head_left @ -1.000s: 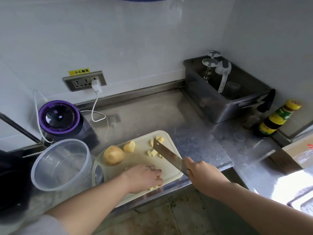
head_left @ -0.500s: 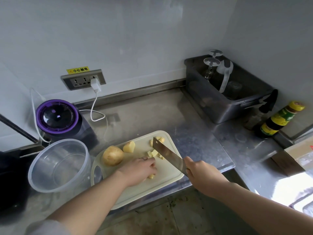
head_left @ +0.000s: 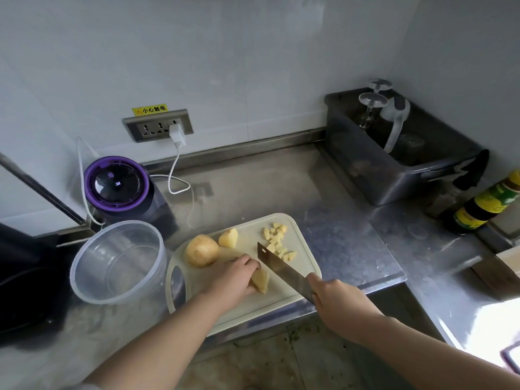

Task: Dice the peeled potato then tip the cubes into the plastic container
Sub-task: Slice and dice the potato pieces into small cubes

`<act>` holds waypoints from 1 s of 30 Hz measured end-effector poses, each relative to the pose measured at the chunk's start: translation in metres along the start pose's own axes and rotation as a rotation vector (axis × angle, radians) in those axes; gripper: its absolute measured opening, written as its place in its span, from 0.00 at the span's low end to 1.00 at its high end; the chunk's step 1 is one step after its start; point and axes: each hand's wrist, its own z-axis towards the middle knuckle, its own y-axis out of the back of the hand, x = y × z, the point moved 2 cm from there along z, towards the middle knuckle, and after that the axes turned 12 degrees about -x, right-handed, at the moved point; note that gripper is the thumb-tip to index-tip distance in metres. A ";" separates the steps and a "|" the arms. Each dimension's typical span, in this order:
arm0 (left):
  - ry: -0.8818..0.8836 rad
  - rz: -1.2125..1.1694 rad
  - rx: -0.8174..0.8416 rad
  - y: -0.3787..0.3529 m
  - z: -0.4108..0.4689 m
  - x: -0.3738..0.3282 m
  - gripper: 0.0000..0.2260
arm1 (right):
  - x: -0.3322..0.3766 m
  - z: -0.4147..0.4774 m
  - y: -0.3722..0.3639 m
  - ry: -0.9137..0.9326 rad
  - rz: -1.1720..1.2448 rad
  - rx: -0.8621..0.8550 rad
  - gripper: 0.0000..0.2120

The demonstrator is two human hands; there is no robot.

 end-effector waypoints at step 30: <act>0.486 0.027 -0.140 -0.003 0.013 -0.001 0.11 | 0.026 0.021 -0.021 -0.049 0.066 0.006 0.22</act>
